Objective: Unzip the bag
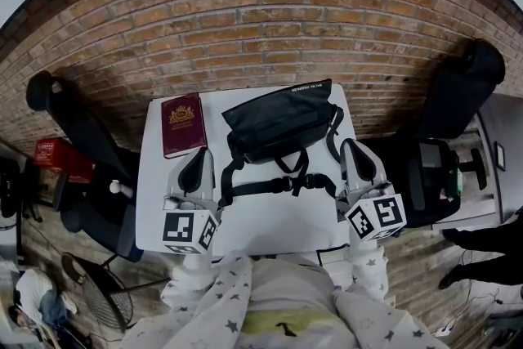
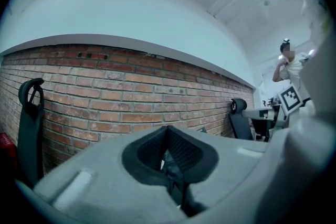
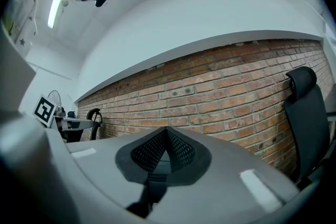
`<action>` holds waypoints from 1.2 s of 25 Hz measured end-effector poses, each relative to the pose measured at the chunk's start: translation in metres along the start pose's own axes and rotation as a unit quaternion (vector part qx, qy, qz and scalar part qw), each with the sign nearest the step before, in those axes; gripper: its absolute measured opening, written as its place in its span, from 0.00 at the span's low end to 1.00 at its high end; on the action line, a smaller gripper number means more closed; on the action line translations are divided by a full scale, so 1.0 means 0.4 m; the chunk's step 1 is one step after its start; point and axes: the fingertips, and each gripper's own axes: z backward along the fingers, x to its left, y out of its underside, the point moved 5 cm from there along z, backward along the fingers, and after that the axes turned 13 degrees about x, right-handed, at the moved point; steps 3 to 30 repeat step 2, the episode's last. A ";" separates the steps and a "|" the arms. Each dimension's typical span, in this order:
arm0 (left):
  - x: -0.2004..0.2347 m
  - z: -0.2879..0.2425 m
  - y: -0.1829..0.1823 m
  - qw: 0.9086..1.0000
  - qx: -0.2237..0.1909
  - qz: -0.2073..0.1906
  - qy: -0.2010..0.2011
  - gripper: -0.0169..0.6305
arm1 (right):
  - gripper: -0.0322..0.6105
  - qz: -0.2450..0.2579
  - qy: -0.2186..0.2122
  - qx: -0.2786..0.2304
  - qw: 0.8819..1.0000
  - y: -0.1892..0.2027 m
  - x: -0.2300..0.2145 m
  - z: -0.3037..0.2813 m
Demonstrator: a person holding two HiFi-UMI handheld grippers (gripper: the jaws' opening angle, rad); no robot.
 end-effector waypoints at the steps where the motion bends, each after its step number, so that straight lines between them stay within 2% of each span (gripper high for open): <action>1: -0.001 0.000 0.000 1.000 0.000 0.000 0.000 0.02 | 0.06 0.001 0.000 -0.001 1.000 -0.001 0.001 0.000; 30: -0.001 0.000 0.000 1.000 0.000 0.000 0.001 0.02 | 0.06 0.001 0.001 -0.002 1.000 -0.001 0.002 0.001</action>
